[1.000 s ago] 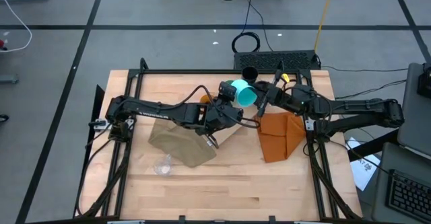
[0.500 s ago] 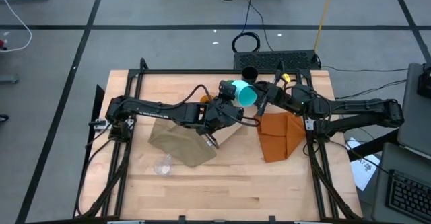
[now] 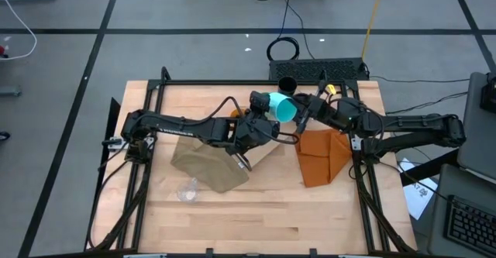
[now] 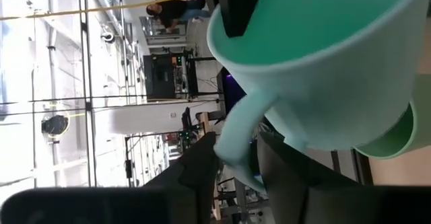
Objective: Stack small to large cups/mugs on shelf
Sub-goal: Put the light blue mug on the shelf
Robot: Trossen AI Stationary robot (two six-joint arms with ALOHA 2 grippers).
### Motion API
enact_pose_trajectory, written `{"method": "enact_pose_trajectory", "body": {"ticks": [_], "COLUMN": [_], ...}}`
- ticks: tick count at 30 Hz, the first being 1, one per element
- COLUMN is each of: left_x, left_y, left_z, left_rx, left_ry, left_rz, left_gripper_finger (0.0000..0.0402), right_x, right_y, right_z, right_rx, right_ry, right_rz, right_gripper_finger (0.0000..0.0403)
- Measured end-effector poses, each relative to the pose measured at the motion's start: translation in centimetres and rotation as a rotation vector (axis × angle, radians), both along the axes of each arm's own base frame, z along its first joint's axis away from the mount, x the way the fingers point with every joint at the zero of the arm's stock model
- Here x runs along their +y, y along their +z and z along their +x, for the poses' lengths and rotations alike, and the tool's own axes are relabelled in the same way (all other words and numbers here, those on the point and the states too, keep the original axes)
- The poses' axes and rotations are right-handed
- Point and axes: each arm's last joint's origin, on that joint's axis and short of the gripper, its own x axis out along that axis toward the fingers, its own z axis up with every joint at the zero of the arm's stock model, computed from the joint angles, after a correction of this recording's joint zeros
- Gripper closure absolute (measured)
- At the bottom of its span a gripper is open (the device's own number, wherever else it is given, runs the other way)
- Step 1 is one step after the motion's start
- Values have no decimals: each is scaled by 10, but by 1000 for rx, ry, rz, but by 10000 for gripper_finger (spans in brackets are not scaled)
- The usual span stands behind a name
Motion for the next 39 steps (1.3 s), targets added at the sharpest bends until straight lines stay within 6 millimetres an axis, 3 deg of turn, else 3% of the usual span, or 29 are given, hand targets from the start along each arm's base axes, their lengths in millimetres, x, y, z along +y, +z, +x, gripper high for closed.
{"method": "enact_pose_trajectory", "body": {"ticks": [16,31,35,39], "left_x": [-2,-2,-2,-12], "left_y": [26,31,45,80], "left_z": [-17,-22,-28,-55], "left_rx": [-56,-45,-92,-229], "left_ry": [10,123,241,206], "left_rz": [12,80,118,71], "left_gripper_finger": [289,289,289,289], "right_x": [0,1,1,2], "right_y": [5,1,2,4], "right_z": [-5,-4,-7,-12], "right_rx": [-23,6,1,6], "right_ry": [-4,1,0,3], "right_rz": [3,1,16,28], "right_gripper_finger": [402,402,402,402]}}
